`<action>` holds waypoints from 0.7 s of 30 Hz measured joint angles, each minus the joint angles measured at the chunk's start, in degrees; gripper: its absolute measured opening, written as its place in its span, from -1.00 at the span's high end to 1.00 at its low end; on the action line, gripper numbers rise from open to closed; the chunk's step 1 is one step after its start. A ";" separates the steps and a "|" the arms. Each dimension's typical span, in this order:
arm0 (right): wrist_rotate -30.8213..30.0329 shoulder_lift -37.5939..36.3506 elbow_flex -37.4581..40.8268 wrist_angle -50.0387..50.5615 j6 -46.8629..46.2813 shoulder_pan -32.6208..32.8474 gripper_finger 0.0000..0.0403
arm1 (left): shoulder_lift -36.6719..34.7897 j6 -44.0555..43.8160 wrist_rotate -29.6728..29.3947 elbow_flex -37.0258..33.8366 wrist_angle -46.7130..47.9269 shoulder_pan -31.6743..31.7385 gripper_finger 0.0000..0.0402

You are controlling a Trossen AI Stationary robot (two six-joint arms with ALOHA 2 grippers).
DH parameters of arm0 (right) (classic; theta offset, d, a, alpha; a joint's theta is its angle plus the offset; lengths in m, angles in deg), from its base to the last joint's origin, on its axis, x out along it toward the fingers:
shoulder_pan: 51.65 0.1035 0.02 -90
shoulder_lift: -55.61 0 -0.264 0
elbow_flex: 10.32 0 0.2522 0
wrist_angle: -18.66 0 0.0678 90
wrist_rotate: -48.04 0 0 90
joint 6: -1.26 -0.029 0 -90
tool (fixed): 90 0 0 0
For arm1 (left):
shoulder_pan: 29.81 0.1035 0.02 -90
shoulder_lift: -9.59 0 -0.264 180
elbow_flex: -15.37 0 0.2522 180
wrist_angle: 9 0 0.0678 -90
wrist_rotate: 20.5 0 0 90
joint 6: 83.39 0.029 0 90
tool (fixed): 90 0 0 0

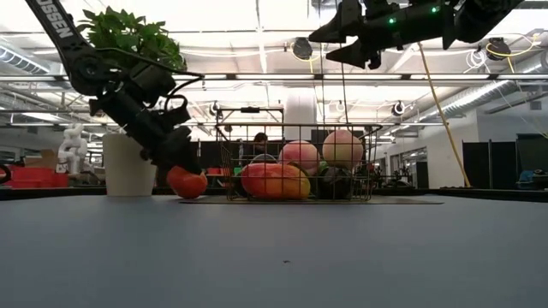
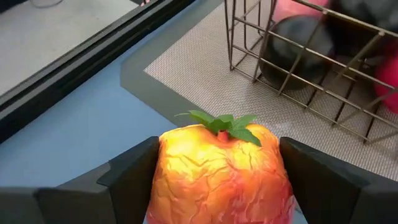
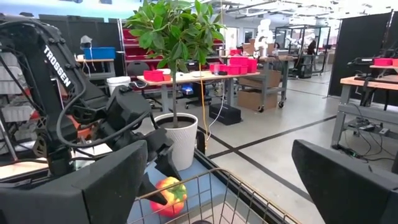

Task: Build produce basket
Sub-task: Put the orange tomato into the wire basket

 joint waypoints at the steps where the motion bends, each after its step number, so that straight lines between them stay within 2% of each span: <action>1: 0.00 0.00 0.00 0.00 0.02 0.00 -0.95 | 0.04 -0.45 0.12 -0.06 -0.25 0.14 -0.58; 6: 2.54 0.00 0.00 0.28 -0.70 -0.01 -0.95 | 0.17 -4.42 0.21 -0.10 0.15 0.37 -0.81; 9: 4.16 0.00 0.00 0.24 -1.48 0.00 -0.95 | 0.24 -3.47 -0.13 -0.16 0.63 -0.20 -0.95; 16: 4.15 0.00 0.00 0.66 -2.47 0.00 -0.95 | 0.32 -3.61 0.85 -0.28 1.24 0.02 -0.95; 21: 5.58 0.02 0.00 2.02 -3.30 0.00 -0.95 | 0.17 -4.93 1.25 -0.18 3.34 -3.98 -0.95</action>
